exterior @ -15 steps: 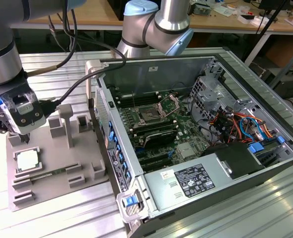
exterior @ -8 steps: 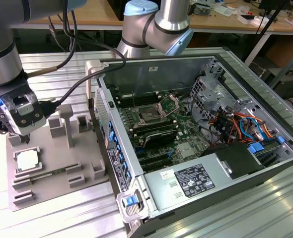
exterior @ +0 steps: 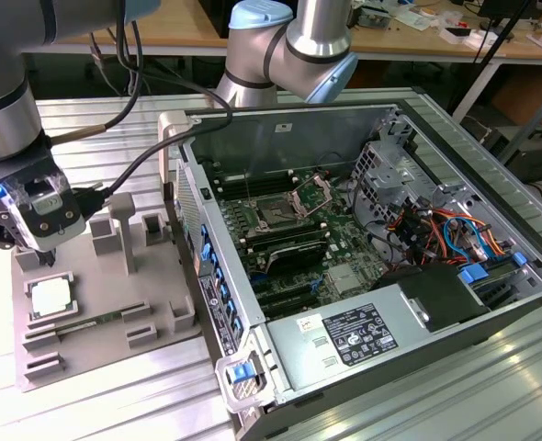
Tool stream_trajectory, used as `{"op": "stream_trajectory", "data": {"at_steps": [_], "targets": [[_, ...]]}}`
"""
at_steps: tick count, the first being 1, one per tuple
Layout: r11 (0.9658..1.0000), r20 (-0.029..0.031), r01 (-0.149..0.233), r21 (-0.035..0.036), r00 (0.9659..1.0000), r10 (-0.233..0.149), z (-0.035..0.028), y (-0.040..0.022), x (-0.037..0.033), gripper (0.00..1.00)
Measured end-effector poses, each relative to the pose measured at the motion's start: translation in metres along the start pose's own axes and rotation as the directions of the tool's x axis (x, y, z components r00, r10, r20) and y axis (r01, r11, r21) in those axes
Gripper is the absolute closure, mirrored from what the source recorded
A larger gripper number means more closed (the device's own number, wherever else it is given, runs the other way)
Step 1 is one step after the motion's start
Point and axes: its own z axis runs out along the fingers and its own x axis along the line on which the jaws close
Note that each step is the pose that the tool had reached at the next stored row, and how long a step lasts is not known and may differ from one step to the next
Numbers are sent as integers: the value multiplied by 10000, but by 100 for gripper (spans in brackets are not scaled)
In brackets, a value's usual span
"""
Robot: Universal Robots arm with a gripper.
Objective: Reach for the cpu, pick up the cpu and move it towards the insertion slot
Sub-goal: 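Reach for the cpu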
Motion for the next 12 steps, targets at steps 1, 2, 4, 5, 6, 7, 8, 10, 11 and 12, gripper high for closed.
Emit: {"op": "stream_trajectory", "data": {"at_steps": [1, 2, 4, 5, 6, 7, 8, 10, 11, 12], "targets": [[10000, 0, 0, 0, 10000, 0, 2, 0, 0, 89], [10000, 0, 0, 0, 10000, 0, 4, 0, 0, 89], [10000, 0, 0, 0, 10000, 0, 7, 0, 0, 89], [10000, 0, 0, 0, 10000, 0, 9, 0, 0, 89], [10000, 0, 0, 0, 10000, 0, 10, 0, 0, 89], [10000, 0, 0, 1, 10000, 0, 12, 0, 0, 89], [10000, 0, 0, 0, 10000, 0, 14, 0, 1, 89], [10000, 0, 0, 0, 10000, 0, 19, -1, 0, 89], [10000, 0, 0, 0, 10000, 0, 22, -1, 1, 89], [10000, 0, 0, 0, 10000, 0, 23, -1, 1, 89]]}}
